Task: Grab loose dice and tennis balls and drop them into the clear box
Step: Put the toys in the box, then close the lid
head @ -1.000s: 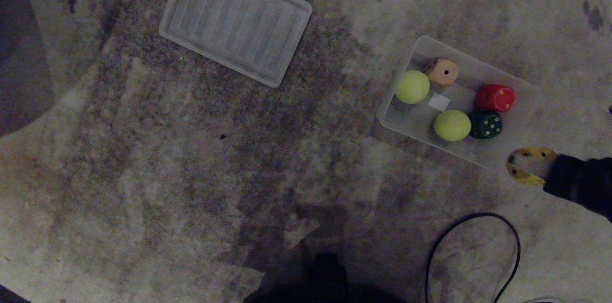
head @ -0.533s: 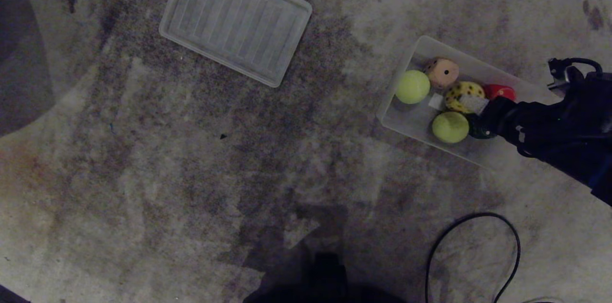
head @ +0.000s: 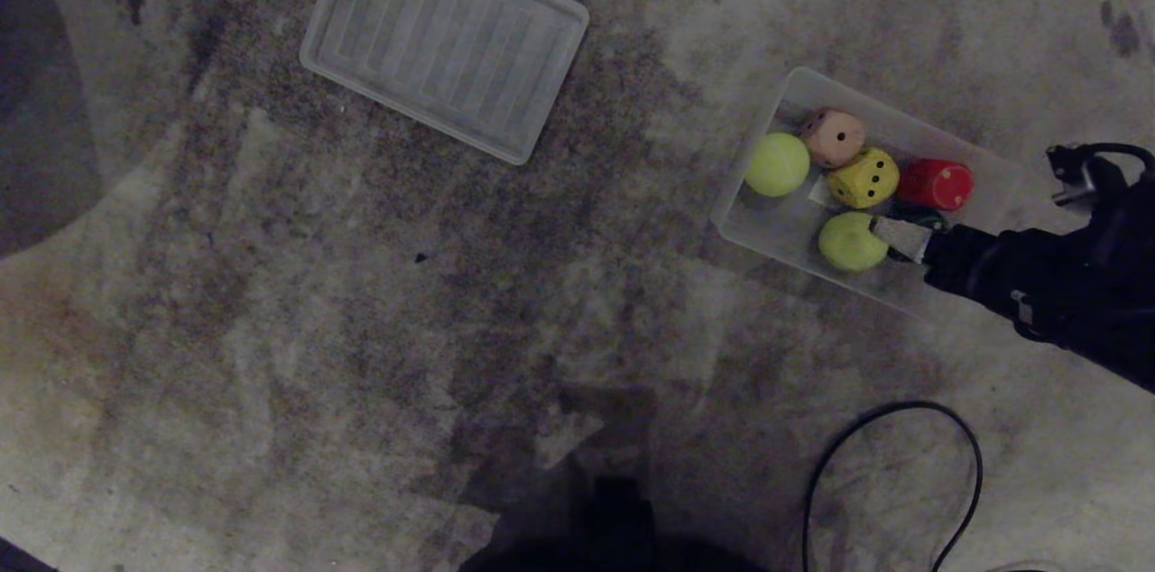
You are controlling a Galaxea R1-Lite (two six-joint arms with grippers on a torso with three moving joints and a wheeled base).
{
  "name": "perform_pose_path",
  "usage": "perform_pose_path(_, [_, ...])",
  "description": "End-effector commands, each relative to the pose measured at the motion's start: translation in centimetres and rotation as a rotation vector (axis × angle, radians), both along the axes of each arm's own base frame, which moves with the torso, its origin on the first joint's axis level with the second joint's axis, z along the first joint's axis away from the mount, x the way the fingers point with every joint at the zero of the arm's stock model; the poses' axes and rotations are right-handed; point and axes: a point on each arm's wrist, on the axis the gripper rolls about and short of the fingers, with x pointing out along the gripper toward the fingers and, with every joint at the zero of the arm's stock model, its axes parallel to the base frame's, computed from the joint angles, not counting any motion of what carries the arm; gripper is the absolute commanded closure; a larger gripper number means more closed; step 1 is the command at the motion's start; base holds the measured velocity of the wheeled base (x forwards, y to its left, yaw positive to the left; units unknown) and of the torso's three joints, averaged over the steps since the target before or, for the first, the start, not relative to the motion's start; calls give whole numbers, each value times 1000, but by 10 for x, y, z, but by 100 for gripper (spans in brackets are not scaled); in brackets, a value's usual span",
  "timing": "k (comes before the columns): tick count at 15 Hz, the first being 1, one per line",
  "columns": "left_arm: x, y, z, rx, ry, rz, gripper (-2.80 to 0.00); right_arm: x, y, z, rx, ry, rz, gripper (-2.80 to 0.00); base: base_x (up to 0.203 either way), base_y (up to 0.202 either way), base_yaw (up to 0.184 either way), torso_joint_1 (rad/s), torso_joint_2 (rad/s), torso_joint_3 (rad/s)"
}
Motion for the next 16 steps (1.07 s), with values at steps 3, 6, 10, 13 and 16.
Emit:
perform_pose_path(3, [0,0,-1,-1,4,1,0,-79,-9,9,8,38,19,0,0,0,0,0,0,0])
perform_pose_path(6, [0,0,-1,-1,4,1,0,-138,-18,-8,-103,119,25,0,0,0,0,0,0,0])
perform_pose_path(10, [0,0,-1,-1,4,1,0,-212,-29,-49,-241,168,-20,0,0,0,0,0,0,0])
perform_pose_path(13, [0,0,0,-1,2,1,0,-245,-30,-83,-287,183,-58,0,0,0,0,0,0,0])
perform_pose_path(16, [0,0,-1,-1,4,1,0,-256,-31,-114,-330,169,-128,0,0,0,0,0,0,0])
